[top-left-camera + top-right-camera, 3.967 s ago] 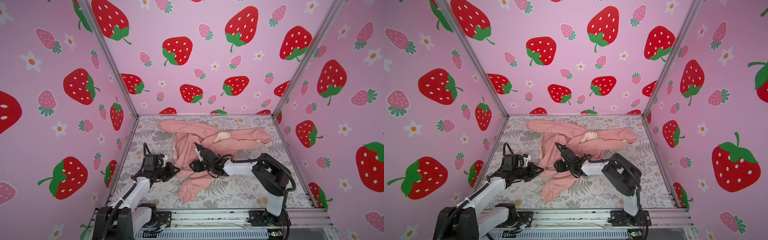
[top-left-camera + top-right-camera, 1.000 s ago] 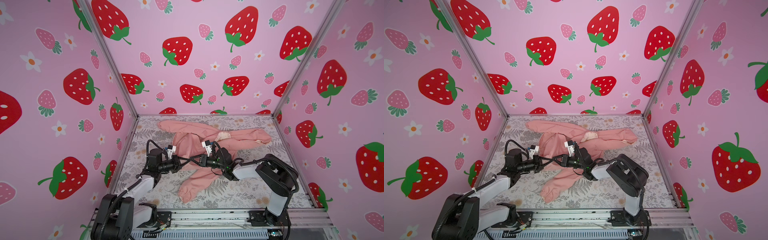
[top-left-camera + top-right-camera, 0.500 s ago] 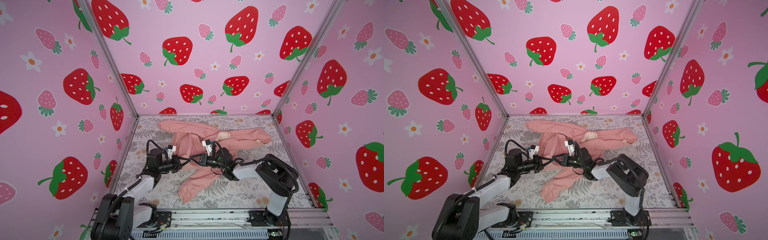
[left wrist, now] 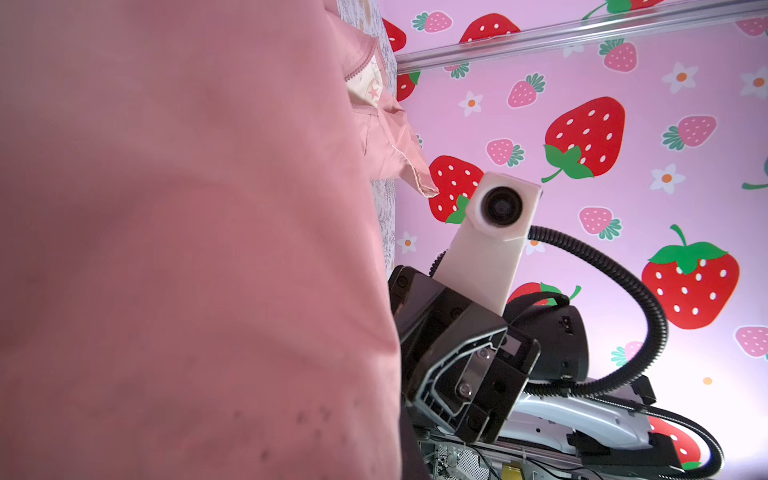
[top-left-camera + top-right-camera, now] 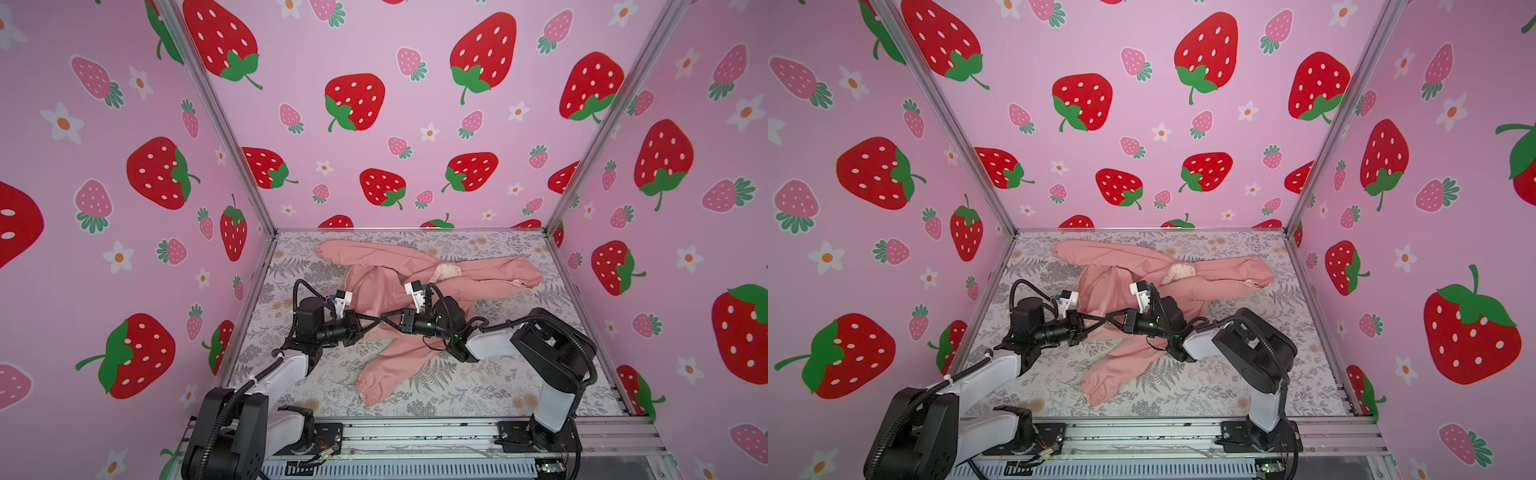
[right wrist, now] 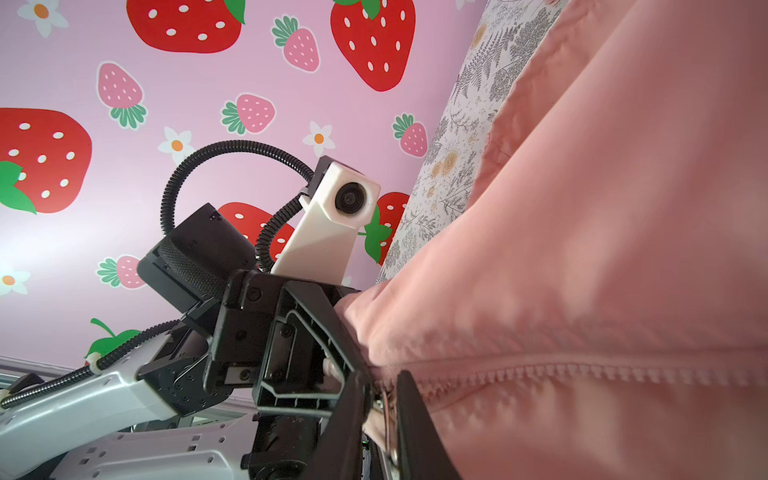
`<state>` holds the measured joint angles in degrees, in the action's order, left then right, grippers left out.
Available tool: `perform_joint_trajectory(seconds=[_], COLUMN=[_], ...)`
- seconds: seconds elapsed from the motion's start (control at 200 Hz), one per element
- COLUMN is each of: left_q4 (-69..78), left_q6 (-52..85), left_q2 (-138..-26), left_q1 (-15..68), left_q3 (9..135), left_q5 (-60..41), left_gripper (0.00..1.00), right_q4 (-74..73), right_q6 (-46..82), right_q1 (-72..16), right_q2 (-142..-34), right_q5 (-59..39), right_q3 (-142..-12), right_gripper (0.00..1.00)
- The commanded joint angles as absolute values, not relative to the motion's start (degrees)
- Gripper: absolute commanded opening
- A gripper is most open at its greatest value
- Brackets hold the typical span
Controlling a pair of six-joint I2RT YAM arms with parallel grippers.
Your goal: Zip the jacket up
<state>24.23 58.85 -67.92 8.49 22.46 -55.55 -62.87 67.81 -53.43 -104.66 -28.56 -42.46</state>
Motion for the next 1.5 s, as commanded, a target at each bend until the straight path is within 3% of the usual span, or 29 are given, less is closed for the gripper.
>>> perform_joint_trajectory(seconds=[0.0, 0.4, 0.67, 0.815, 0.94, 1.15, 1.495], left_q4=[26.34, 26.37, 26.19, 25.28, 23.5, 18.16, 16.44], left_q6=[59.5, 59.6, 59.82, 59.94, 59.37, 57.06, 56.03], left_q2=[-67.32, -67.16, -66.8, -66.21, -65.12, -63.05, -63.53], left_q1=[8.78, 8.76, 8.7, 8.7, 8.72, 8.71, 8.54], left_q3=[24.72, 24.53, 24.74, 24.79, 24.66, 24.35, 24.52], left_q5=[-57.3, -57.31, -57.67, -57.44, -56.89, -55.16, -54.4], left_gripper=[0.0, 0.0, 0.0, 0.29, 0.36, 0.34, 0.15], right_q4=[-65.17, -65.93, -65.14, -63.34, -59.58, -55.31, -55.07], right_q6=[68.99, 69.43, 69.7, 68.97, 67.05, 64.69, 64.82], right_q1=[-53.29, -53.33, -53.27, -53.22, -53.09, -52.8, -52.75], right_q2=[-105.71, -105.76, -106.29, -105.7, -104.03, -101.87, -101.7], right_q5=[-28.72, -28.71, -28.37, -27.89, -26.86, -25.92, -26.3], right_q3=[-41.4, -40.91, -41.67, -42.09, -42.58, -43.3, -43.7], right_gripper=[0.19, 0.16, 0.0, 0.0, 0.0, 0.0, 0.0])
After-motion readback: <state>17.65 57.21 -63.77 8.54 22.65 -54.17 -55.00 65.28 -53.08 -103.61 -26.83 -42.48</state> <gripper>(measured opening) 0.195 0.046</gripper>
